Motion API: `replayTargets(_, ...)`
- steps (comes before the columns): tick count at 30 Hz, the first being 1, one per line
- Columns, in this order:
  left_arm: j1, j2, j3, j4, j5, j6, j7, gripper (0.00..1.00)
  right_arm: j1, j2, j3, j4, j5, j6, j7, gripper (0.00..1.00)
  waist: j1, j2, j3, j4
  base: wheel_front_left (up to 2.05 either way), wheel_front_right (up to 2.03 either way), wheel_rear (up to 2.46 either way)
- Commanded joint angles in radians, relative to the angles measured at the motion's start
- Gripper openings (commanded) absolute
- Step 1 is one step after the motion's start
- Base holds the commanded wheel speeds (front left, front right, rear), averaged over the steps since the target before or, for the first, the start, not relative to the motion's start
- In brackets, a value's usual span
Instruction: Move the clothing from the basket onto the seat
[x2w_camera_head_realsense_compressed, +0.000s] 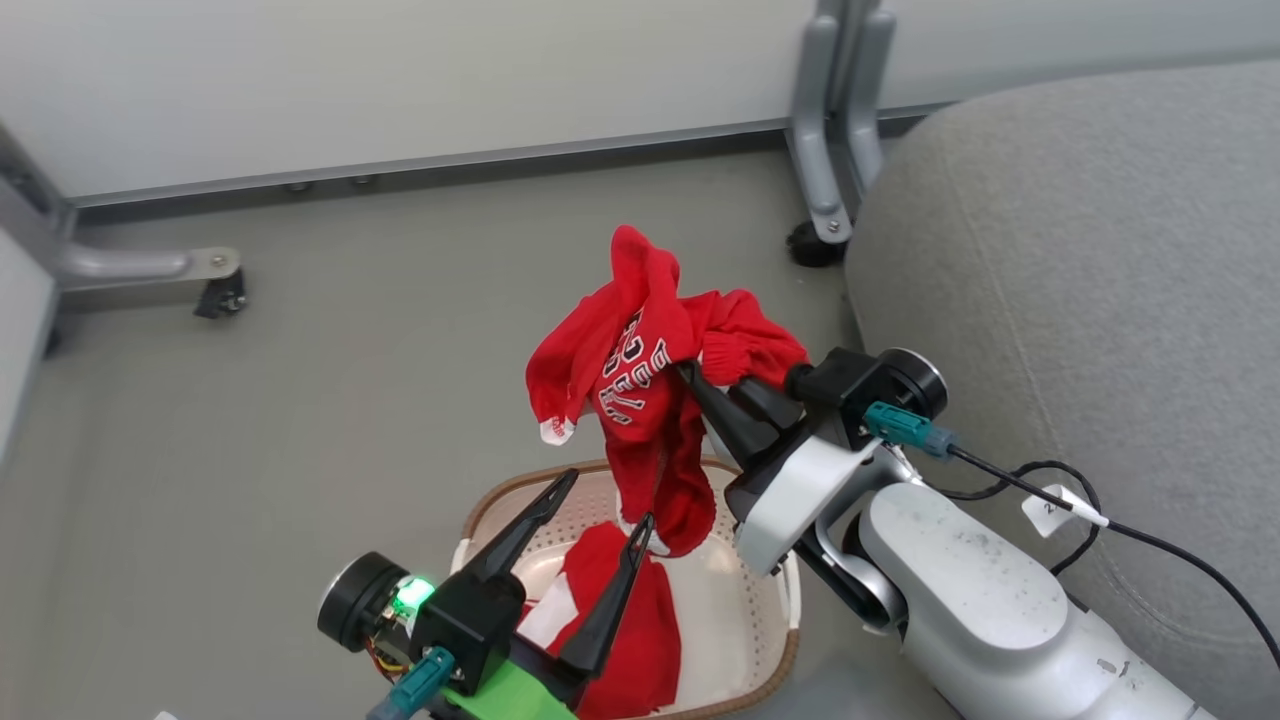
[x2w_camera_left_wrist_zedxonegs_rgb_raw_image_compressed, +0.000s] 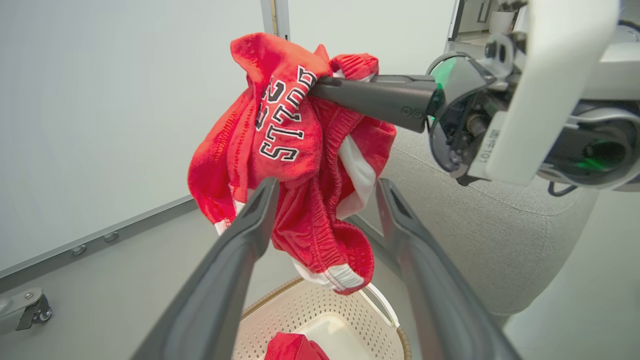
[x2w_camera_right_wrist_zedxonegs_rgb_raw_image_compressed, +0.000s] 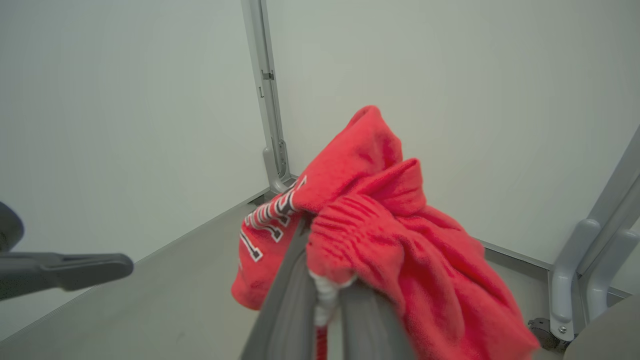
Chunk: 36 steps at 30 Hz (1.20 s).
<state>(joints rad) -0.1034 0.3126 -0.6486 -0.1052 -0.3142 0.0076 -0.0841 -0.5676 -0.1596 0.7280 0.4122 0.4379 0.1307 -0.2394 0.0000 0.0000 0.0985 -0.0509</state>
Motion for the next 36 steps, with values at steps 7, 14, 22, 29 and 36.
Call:
replayTargets(7,-0.061,0.011,-0.007,0.007,0.015,-0.011,0.02,1.0,0.022,-0.005,-0.075,0.011,0.002,0.0,-0.02,0.0,0.0,0.0,0.065,-0.192,0.0,0.0,0.0)
replayTargets(14,-0.086,0.018,-0.014,0.002,0.018,-0.017,0.04,1.0,0.067,0.015,-0.17,0.01,0.003,0.0,-0.026,0.0,0.0,0.0,0.093,-0.304,0.0,0.0,0.0)
replayTargets(22,-0.108,0.037,-0.021,-0.018,0.024,-0.023,0.073,1.0,0.101,0.024,-0.289,-0.019,-0.031,0.0,-0.026,0.0,0.0,0.0,0.139,-0.388,0.0,0.0,0.0)
replayTargets(29,-0.151,0.045,-0.021,-0.049,0.04,-0.028,0.097,1.0,0.079,-0.001,-0.443,-0.023,-0.057,0.0,-0.027,0.0,0.0,0.0,0.212,-0.402,0.0,0.0,0.0)
replayTargets(36,-0.238,0.044,-0.026,-0.076,0.069,-0.044,0.112,1.0,-0.037,-0.04,-0.613,0.029,-0.069,0.0,-0.027,0.0,0.0,0.0,0.338,-0.353,0.0,0.0,0.0)
